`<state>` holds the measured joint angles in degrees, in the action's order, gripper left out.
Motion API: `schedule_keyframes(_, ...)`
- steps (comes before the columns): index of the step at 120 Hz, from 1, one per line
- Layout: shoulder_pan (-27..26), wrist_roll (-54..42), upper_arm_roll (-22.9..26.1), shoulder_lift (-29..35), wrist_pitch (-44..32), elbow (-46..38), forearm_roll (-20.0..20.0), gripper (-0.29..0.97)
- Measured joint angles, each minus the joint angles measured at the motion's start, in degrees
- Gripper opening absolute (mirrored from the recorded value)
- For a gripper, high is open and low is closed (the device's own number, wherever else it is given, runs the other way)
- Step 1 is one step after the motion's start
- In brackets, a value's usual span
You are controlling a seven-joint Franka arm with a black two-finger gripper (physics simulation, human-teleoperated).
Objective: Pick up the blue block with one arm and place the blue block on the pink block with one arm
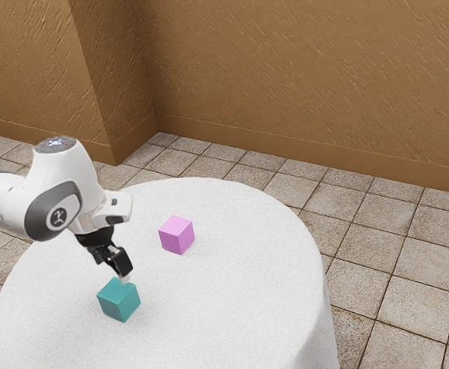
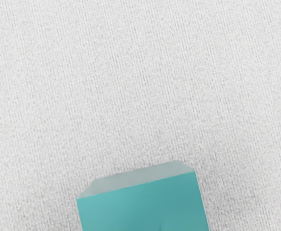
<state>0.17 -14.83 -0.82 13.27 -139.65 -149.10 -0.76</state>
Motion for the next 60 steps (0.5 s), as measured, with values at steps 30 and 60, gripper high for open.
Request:
schedule_keyframes(30, 0.01, 3.03, 0.08, -2.27, -0.44, -0.07, 0.22, 0.68)
schedule_keyframes(60, 0.04, 8.0, 0.82, -2.68, 0.97, -0.07, 1.66, 0.68)
